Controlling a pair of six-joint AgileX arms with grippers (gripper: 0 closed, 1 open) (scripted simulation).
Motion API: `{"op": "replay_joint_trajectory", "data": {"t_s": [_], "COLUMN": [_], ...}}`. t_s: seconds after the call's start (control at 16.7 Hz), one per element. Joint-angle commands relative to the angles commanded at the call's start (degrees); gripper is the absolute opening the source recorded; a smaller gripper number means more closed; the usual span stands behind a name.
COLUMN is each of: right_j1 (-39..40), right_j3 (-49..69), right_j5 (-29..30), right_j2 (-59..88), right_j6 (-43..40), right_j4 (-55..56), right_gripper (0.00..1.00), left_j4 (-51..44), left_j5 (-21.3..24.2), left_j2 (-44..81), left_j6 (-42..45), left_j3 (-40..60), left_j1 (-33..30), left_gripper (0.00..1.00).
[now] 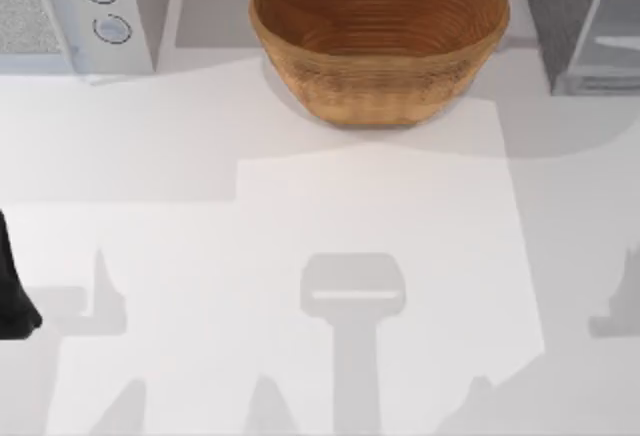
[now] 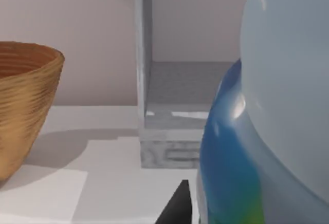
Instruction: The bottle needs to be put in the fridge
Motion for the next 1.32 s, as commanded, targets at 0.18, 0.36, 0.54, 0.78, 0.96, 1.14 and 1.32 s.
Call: {"op": "replay_joint_trajectory", "data": {"t_s": [0.18,0.36,0.54,0.78,0.96,1.14,1.32], "right_j1": [0.0,-0.41,-2.04,-5.27,-8.05,-10.79,-12.97], "right_j3": [0.0,0.58,5.46,16.84,26.83,36.5,44.38], "right_j5": [0.0,-0.23,-1.25,-3.96,-6.05,-7.99,-9.93], "right_j2": [0.0,0.81,5.93,20.67,36.47,54.65,73.82], "right_j6": [0.0,-0.03,-0.01,0.96,2.14,3.02,3.18], "right_j4": [0.0,0.48,5.63,18.5,30.17,41.5,50.89], "right_gripper": [0.01,0.01,0.01,0.01,0.01,0.01,0.01], "left_j4": [0.0,0.0,0.0,0.0,0.0,0.0,0.0], "left_j5": [0.0,0.0,0.0,0.0,0.0,0.0,0.0], "left_j2": [0.0,0.0,0.0,0.0,0.0,0.0,0.0], "left_j6": [0.0,0.0,0.0,0.0,0.0,0.0,0.0], "left_j3": [0.0,0.0,0.0,0.0,0.0,0.0,0.0], "left_j1": [0.0,0.0,0.0,0.0,0.0,0.0,0.0], "left_gripper": [1.0,1.0,1.0,1.0,1.0,1.0,1.0]}}
